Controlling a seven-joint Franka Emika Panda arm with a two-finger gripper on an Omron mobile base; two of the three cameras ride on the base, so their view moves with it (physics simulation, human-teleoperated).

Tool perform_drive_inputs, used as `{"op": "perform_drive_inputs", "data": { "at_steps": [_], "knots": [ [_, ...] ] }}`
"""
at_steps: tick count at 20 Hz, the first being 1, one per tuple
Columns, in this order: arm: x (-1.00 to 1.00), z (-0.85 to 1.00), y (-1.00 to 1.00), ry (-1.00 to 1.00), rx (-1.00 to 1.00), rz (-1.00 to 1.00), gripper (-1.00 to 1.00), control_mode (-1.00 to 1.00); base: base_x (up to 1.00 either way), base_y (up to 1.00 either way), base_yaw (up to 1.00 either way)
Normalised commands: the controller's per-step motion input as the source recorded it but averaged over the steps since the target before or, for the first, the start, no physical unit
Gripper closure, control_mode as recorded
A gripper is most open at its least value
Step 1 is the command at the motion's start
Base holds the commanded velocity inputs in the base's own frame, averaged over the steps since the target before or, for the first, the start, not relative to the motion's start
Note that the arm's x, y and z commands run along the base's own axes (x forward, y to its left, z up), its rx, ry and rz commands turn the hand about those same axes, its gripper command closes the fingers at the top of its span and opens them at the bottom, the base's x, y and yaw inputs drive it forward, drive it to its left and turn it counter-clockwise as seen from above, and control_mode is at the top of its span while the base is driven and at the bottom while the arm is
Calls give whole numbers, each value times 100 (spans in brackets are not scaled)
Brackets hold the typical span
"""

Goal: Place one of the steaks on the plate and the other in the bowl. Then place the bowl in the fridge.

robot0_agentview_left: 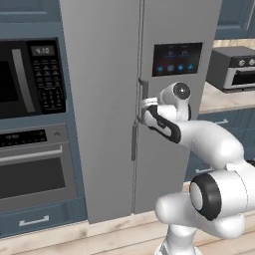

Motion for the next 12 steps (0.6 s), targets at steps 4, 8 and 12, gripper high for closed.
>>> {"op": "perform_drive_inputs", "data": {
  "at_steps": [4,8,12],
  "knots": [
    [60,-2,0,0,0,0,-100,-100,0,0,0],
    [61,-16,0,-1,0,0,-100,-100,0,0,0],
    [52,-11,0,-2,0,0,-100,-100,0,0,0]
  ]
}}
